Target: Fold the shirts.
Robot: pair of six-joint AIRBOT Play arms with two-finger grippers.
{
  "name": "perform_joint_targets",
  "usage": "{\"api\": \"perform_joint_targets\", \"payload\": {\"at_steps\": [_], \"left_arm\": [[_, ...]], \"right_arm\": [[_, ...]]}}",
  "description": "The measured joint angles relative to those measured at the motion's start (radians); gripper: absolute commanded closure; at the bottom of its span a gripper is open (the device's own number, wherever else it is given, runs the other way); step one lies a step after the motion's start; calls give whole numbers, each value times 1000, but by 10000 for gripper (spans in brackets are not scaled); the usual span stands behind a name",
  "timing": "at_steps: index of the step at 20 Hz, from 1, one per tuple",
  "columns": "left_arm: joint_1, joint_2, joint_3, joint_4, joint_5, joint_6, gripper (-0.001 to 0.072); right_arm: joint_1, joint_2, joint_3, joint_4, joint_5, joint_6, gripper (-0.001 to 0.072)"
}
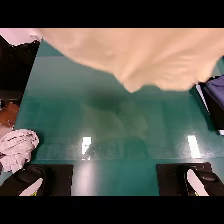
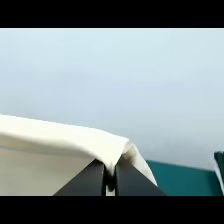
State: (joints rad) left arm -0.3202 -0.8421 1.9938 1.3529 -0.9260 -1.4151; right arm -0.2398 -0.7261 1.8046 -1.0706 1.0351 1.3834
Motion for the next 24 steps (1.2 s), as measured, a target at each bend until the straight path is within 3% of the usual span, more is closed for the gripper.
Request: {"api": "perform_joint_targets", "payload": {"at_steps": [3, 7, 12, 15, 18, 24], "left_arm": [[0, 38, 10, -47, -2, 0, 680], [0, 32, 8, -74, -58, 0, 681], [0, -145, 5, -20, -343, 0, 680], [1, -316, -49, 52, -479, 0, 680], [1, -473, -175, 84, -456, 0, 680], [2, -709, -332, 126, -278, 0, 677]], "right_arm": [[-1, -14, 108, -7, 18, -3, 688], [-1, -129, 248, -8, 176, 21, 687], [4, -327, 188, -8, 405, 93, 688], [45, -448, 83, -12, 459, 111, 688], [116, -570, -27, -31, 422, 115, 687], [254, -775, -145, -179, 227, 115, 686]]}}
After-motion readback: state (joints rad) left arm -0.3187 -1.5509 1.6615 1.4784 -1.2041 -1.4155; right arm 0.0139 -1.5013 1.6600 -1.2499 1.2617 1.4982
